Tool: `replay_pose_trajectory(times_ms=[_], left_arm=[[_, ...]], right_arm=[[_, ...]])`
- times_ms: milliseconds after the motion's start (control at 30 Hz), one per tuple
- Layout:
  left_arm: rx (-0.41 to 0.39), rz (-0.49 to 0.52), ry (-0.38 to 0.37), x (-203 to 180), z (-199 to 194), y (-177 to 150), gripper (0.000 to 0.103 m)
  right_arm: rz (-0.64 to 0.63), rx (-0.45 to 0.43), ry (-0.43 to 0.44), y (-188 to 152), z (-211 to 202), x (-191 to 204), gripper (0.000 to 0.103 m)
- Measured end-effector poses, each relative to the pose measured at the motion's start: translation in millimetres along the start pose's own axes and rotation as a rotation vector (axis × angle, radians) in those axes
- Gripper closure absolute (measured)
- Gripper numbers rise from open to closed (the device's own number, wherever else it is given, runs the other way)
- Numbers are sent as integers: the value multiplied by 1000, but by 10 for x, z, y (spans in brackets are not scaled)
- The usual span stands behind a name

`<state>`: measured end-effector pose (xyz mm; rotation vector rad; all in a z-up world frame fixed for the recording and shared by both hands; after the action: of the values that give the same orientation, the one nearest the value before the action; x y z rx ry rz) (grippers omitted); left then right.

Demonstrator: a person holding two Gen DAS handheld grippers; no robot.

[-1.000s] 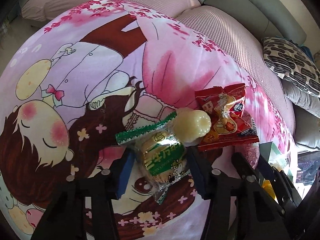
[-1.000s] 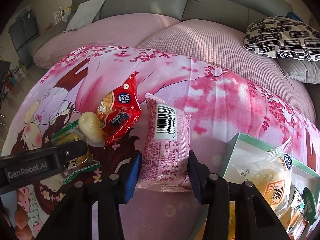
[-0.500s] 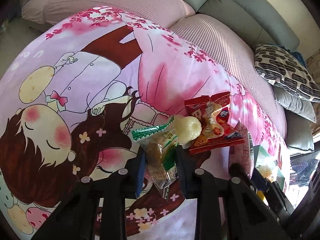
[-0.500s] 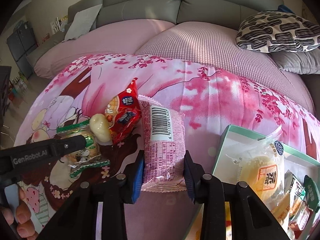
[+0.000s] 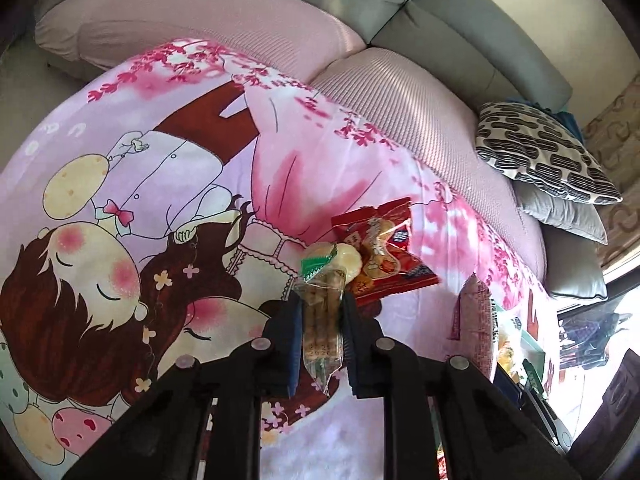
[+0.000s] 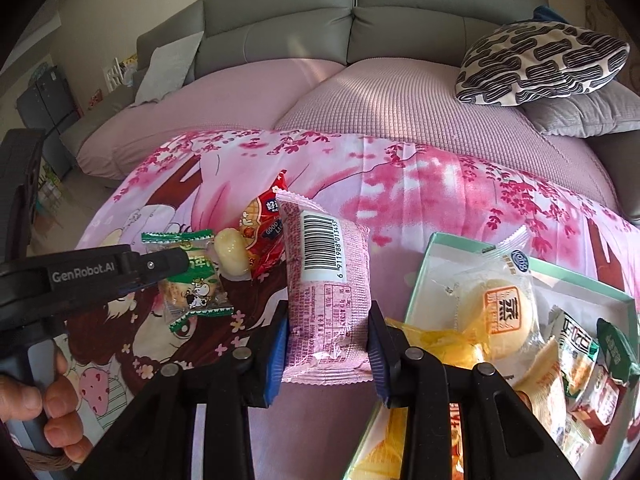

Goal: Organize snacks
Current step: 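Carry the green-striped pack in left tool while right tool carries the pink pack over the tray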

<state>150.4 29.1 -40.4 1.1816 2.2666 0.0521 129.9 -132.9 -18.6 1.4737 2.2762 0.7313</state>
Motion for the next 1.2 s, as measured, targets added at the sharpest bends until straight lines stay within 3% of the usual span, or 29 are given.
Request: replay_pose_trajectory(times_ms=[733, 1033, 1200], left_arm=[[-104, 87, -66, -313, -521, -138, 84], [-86, 174, -106, -655, -552, -354, 84], [-48, 275, -141, -978, -531, -620, 84]], right_arm=[[77, -66, -21, -259, -633, -157, 65], [210, -85, -98, -437, -820, -771, 65], [327, -93, -162, -607, -965, -1229, 65]])
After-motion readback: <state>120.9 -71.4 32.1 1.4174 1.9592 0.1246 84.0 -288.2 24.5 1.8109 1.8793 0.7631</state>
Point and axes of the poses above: each gripper's, at about its wrist camera, not at the fingertips, and z roughly the way its jaws point, x to its left, y to its top, the point moved 7 cm from there along z, roughly the way its jaws point, and after that the axes turned 14 degrees about -z, right-handed, at the moved point
